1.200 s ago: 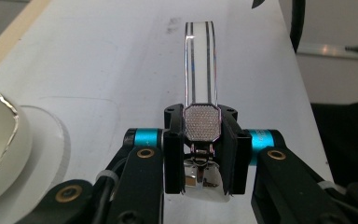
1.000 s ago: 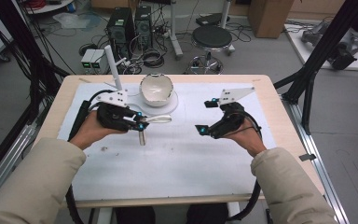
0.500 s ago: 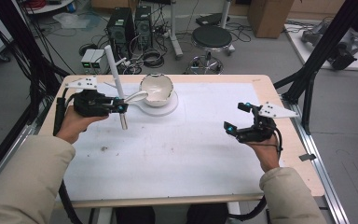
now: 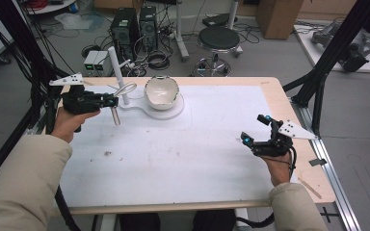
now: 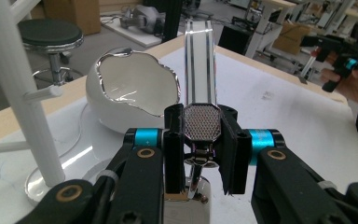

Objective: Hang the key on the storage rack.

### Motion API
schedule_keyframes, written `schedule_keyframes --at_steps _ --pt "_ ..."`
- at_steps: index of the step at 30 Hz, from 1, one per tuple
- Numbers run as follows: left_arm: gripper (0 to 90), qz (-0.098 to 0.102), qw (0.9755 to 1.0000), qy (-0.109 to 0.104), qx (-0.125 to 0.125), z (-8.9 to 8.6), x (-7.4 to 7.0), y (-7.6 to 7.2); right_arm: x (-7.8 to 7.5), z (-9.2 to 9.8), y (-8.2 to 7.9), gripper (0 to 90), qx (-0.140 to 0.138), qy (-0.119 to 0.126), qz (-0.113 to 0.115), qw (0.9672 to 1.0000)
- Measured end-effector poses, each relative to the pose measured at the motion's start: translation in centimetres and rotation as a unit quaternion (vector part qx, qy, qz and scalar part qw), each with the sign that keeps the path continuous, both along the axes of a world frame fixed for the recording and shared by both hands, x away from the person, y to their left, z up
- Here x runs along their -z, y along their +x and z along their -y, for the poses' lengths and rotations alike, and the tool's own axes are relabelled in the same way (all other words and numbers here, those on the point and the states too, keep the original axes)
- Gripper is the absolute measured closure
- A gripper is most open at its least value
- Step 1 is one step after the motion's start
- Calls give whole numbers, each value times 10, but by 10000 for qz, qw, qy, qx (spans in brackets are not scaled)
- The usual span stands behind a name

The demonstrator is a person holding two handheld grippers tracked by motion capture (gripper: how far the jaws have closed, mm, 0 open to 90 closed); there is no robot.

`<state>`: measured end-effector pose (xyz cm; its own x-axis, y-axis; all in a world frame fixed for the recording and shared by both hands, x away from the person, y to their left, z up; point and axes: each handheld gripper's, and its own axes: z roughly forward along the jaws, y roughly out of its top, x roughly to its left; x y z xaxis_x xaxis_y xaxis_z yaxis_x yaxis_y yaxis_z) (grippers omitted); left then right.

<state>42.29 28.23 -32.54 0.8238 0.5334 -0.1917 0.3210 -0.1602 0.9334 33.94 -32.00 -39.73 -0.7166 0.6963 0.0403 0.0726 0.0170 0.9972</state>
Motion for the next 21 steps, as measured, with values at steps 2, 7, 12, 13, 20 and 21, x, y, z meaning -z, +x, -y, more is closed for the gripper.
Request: schedule_keyframes --at_steps 2,7,12,13,20,21 --pt "740 -18 10000 -45 -66 -3 2 2 3 0 -1 4 98 -125 33 9999" --pt "740 -90 9998 -143 -122 -9 6 10 12 1 -3 4 242 -165 62 9996" --pt "740 -124 9995 -241 -183 -16 5 17 21 5 -4 4 423 -64 16 9991" --pt "740 -140 9993 -265 -206 -17 5 18 23 6 -5 4 444 -31 16 9990" --pt "740 -237 9991 -170 -292 -25 9 25 36 13 -9 4 695 61 39 9976" --pt "740 -287 9988 -204 -338 -26 10 26 37 13 -10 4 702 58 65 9975"
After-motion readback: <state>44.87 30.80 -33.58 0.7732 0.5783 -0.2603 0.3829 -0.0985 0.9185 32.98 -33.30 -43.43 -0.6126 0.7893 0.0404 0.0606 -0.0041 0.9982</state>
